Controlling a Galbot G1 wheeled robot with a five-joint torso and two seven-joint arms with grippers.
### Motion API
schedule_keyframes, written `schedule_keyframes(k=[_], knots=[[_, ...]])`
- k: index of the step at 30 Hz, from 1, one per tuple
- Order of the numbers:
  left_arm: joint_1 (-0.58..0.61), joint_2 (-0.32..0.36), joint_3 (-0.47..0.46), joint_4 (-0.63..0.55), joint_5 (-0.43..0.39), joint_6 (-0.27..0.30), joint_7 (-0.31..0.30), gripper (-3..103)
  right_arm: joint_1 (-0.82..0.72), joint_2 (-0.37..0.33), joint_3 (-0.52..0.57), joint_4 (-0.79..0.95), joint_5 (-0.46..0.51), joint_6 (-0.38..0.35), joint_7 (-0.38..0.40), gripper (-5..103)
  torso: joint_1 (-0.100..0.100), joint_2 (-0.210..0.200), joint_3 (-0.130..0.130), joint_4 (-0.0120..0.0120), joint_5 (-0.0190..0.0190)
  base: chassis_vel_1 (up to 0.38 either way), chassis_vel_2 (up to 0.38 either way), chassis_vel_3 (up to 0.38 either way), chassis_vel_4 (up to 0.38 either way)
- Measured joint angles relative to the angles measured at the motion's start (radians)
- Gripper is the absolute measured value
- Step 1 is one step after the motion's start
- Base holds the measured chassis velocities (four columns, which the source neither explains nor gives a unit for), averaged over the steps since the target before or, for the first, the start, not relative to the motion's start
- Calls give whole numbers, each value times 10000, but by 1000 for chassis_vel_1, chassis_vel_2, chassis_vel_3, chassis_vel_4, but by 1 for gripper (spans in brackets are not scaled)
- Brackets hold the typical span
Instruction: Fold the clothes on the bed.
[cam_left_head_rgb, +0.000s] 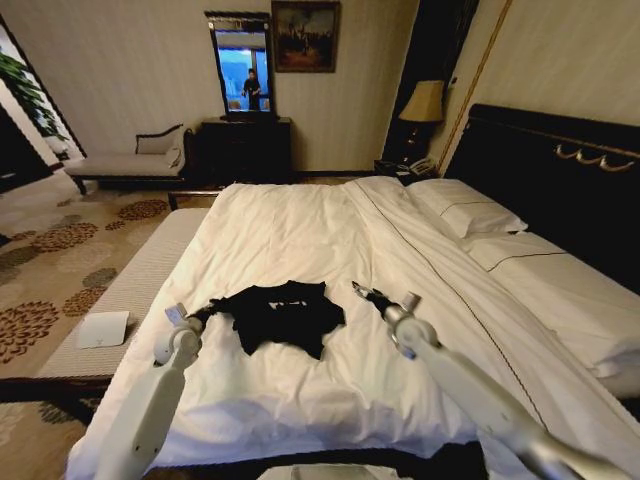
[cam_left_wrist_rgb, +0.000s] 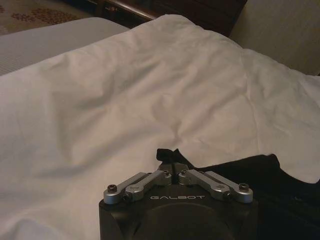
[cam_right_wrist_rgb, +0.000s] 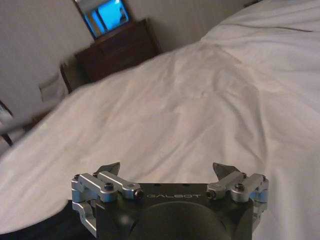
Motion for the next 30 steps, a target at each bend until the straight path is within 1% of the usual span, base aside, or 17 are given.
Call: schedule_keyframes(k=[2,3,5,7,8,9,10,11,12,13,15,16,17,18,19,21,30], knots=[[8,-33,12,-55,13,-3,3,1,773,330,-715,-727,-63,-221,248,100,1,-1,0,-3,6,0,0,0,0],[-1,-35,30,-86,14,-4,5,1,1202,553,-1081,-1145,-63,-408,490,100,1,-1,0,-4,3,0,0,0,0],[-13,-34,46,-99,14,-4,6,1,1427,693,-1277,-1383,-62,-541,636,100,1,0,0,-3,2,0,0,0,0],[-30,-41,64,-177,26,7,0,1,2151,1228,-1857,-2356,-99,-1078,967,100,1,-1,0,-3,6,0,0,0,0],[-2,-53,68,-272,23,23,-2,1,2474,1482,-2067,-2766,-96,-1268,999,100,1,-1,0,-5,3,0,0,0,0],[-2,-53,68,-272,23,23,-2,1,2474,1482,-2067,-2766,-96,-1268,999,100,1,-1,0,-5,3,0,0,0,0],[23,-47,78,-322,24,38,0,1,2716,1658,-2191,-3032,-61,-1388,995,100,2,-1,0,-4,3,0,0,0,0],[36,-27,98,-350,43,48,6,1,3098,1943,-2361,-3449,48,-1578,912,100,2,-1,0,-2,3,0,0,0,0],[35,-20,102,-358,55,49,8,1,3286,2105,-2430,-3683,89,-1661,866,100,1,-1,0,-3,3,0,0,0,0],[35,-20,102,-358,55,49,8,1,3286,2105,-2430,-3683,89,-1661,866,100,1,-1,0,-3,3,0,0,0,0],[17,-31,115,-368,73,55,8,1,3601,2429,-2503,-4156,127,-1781,821,100,1,0,-1,-2,1,0,0,0,0],[11,-110,154,-389,101,60,9,1,3821,2780,-2486,-4618,225,-1994,840,100,2,-1,-1,-1,3,0,0,0,0],[22,-155,185,-397,136,60,11,1,3876,2908,-2415,-4762,250,-2293,907,100,2,-1,-1,-1,3,0,0,0,0],[46,-193,211,-411,174,61,14,1,3912,3008,-2340,-4847,260,-2643,988,100,2,-1,-1,-2,2,0,0,0,0],[46,-193,211,-411,174,61,14,1,3912,3008,-2340,-4847,260,-2643,988,100,2,-1,-1,-2,2,0,0,0,0],[121,-239,227,-487,237,62,18,1,3951,3150,-2281,-4927,271,-3045,1099,100,3,-1,-1,-4,3,0,0,0,0],[274,-233,220,-674,343,69,31,1,4146,3600,-2335,-5620,-8,-3369,1109,100,0,0,-1,-5,3,0,0,0,0]])
